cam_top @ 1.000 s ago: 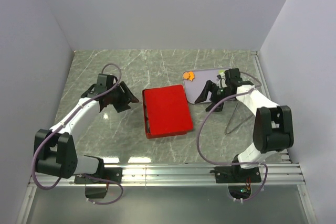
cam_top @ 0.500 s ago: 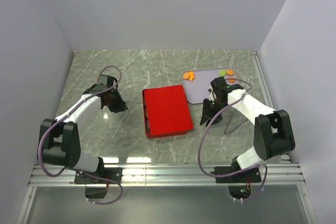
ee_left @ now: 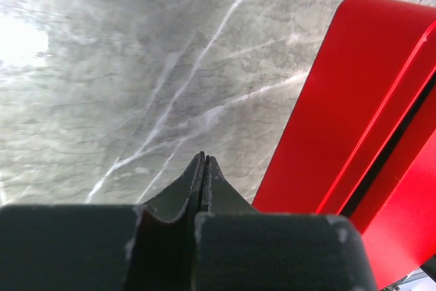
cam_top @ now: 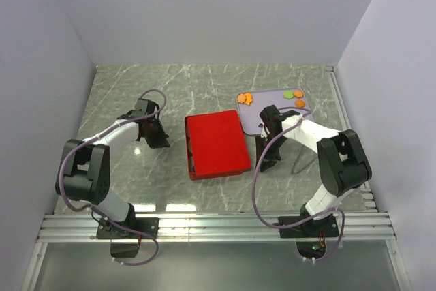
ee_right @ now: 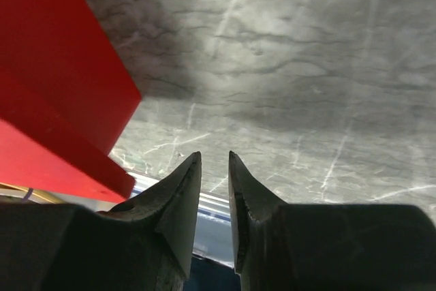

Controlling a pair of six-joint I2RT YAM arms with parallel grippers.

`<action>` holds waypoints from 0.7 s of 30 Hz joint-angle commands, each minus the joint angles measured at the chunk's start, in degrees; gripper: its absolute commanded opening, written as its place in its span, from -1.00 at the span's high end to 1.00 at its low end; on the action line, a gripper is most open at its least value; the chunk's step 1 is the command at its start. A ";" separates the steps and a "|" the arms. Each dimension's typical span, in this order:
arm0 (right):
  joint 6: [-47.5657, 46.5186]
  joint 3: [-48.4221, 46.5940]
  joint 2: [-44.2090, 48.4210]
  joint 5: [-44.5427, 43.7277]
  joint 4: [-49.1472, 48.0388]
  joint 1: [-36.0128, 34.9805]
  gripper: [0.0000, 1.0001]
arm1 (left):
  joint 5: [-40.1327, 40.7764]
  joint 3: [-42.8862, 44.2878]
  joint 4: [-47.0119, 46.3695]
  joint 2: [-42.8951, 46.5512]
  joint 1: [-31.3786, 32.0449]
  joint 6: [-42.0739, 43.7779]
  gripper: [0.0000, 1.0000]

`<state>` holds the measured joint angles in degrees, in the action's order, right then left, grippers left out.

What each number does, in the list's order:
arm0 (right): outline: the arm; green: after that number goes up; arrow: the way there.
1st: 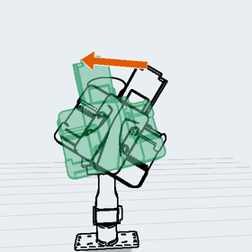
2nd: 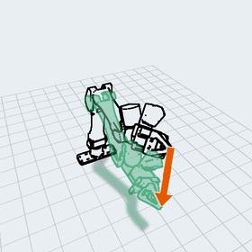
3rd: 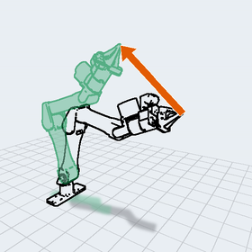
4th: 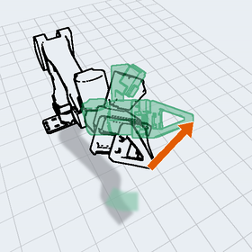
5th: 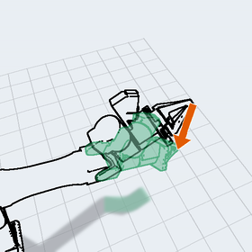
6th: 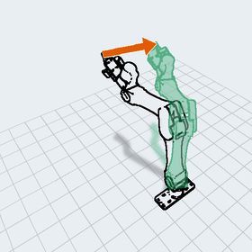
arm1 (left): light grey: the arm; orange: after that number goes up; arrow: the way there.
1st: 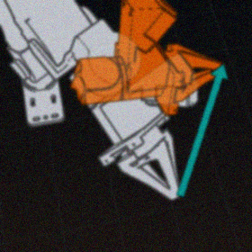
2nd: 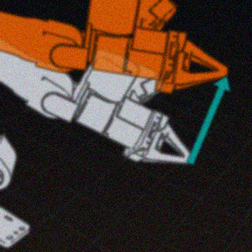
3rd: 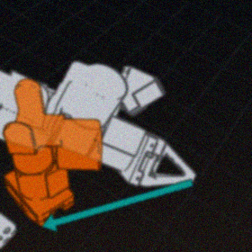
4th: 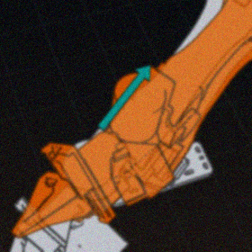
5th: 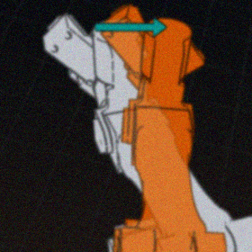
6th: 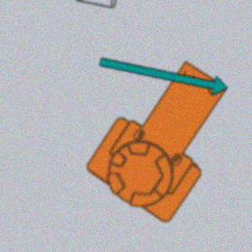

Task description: Pack the cookies

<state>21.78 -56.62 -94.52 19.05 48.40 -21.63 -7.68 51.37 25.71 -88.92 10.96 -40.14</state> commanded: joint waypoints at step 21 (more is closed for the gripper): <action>-1.48 -10.08 -4.53 3.01 2.66 -3.42 0.54 | -0.49 0.92 -5.33 -6.44 10.22 -7.06 0.99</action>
<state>21.10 -63.88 -98.06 20.99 49.80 -24.21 -8.32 50.92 20.82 -94.43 20.14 -46.00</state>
